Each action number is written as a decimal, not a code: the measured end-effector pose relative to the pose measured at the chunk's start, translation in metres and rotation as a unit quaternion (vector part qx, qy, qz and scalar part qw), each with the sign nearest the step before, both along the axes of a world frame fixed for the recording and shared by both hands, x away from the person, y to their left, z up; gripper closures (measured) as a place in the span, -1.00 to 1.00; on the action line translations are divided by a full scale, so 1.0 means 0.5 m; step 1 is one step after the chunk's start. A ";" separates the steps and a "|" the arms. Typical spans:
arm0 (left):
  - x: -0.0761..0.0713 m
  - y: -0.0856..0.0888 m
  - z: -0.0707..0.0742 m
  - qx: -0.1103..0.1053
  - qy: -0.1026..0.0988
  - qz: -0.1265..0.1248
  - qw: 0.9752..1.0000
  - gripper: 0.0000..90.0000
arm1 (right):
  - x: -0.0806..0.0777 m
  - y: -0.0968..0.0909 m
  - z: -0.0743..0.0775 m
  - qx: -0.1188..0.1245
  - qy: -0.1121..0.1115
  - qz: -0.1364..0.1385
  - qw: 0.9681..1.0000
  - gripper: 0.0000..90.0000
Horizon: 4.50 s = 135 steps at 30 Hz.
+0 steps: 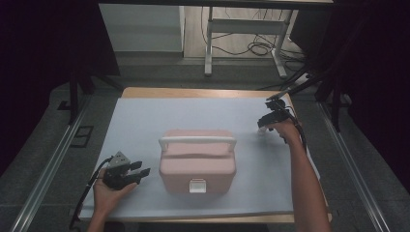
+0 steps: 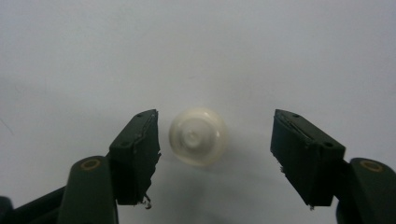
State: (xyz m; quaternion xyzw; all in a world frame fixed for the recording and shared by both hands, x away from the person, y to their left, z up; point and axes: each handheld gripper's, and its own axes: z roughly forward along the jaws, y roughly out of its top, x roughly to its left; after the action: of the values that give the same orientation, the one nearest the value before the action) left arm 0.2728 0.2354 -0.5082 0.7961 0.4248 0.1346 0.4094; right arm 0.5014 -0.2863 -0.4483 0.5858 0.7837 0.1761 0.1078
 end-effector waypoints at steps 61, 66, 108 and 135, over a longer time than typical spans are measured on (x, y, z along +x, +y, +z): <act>0.003 0.000 0.000 -0.009 0.000 0.001 1.000 0.15 | -0.227 0.066 -0.025 -0.036 0.018 0.213 0.976 0.31; 0.001 0.001 0.002 -0.011 -0.001 0.002 1.000 0.15 | -0.232 0.065 -0.022 -0.041 0.005 0.211 0.977 0.10; -0.003 -0.014 0.024 -0.013 -0.012 -0.016 1.000 0.08 | -0.309 -0.004 0.076 0.116 -0.180 0.156 0.964 0.05; 0.000 -0.015 0.022 -0.012 -0.008 -0.018 1.000 0.09 | -0.383 0.022 -0.013 0.171 -0.199 0.194 0.945 0.16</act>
State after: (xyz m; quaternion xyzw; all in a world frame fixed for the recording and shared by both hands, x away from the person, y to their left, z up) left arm 0.2729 0.2279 -0.4973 0.7976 0.4084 0.1281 0.4250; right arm 0.3098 -0.2751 -0.4549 0.3848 0.8029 0.4381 0.1235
